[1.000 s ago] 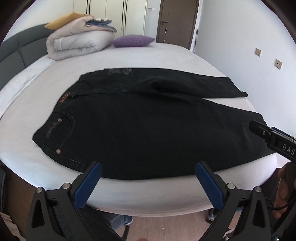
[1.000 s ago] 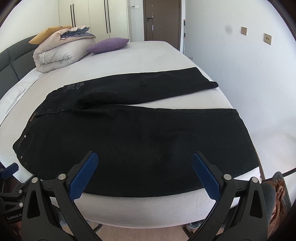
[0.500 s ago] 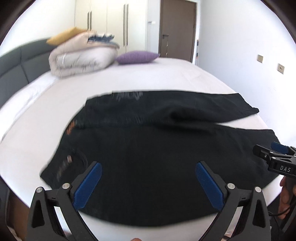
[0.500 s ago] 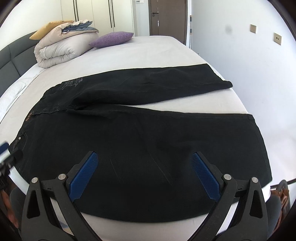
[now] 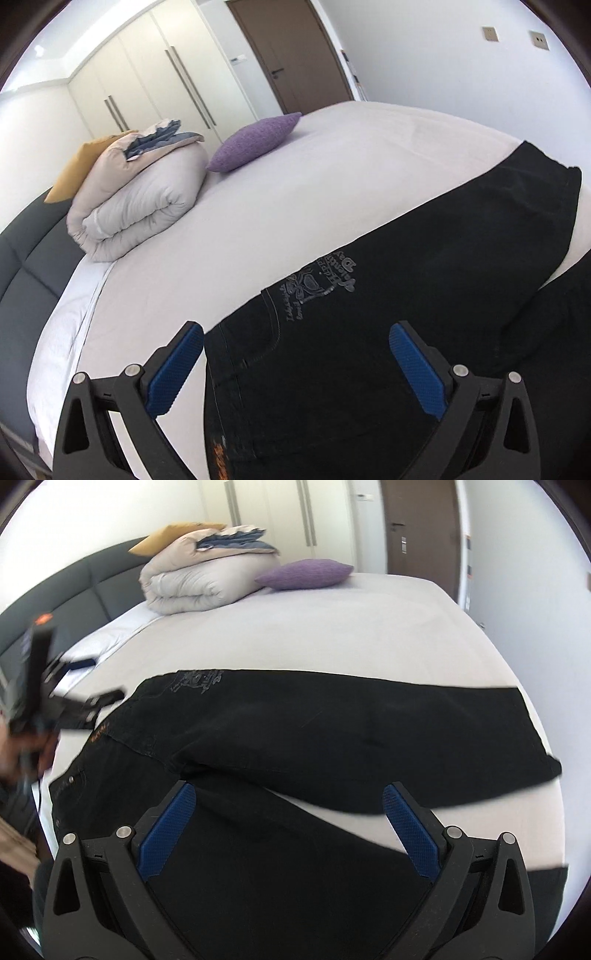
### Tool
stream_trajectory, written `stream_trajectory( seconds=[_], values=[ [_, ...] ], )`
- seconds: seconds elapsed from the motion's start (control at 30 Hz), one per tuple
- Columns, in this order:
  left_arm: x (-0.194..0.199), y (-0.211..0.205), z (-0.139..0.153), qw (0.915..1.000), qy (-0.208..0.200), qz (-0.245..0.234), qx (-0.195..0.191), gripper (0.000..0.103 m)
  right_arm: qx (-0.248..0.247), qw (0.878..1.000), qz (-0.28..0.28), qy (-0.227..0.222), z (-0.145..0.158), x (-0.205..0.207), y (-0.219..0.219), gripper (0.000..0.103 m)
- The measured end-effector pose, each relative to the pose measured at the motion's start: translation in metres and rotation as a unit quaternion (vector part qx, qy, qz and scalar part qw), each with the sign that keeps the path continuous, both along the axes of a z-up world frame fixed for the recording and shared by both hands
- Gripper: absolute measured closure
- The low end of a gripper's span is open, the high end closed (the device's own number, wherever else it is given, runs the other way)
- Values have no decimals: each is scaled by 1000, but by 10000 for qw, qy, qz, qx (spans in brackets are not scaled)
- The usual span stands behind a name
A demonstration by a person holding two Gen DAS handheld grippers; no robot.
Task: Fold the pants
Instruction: 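Move both tools toward the waistband of the black jeans, then grasp the waistband with both tools and lift it off the bed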
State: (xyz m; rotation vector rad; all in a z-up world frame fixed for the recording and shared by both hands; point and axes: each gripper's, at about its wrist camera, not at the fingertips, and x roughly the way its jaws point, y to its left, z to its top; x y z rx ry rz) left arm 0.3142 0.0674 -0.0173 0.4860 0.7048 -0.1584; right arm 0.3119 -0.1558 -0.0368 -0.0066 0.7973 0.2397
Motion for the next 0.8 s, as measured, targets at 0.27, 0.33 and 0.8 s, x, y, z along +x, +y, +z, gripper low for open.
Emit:
stream_trajectory(
  seconds=[0.27,0.33,0.8],
  values=[
    [121,30,-45,9862,1487,-710,184,51,93,9945,1016,231,-31,26,9,7],
    [138,34,-54,9845,1555,-725,364,48,51,9914,1255,365,-36,41,12,17],
    [186,53,-108,9557,2811,-865,-112,61,-127,9706,2332,579,-41,58,30,49]
  ],
)
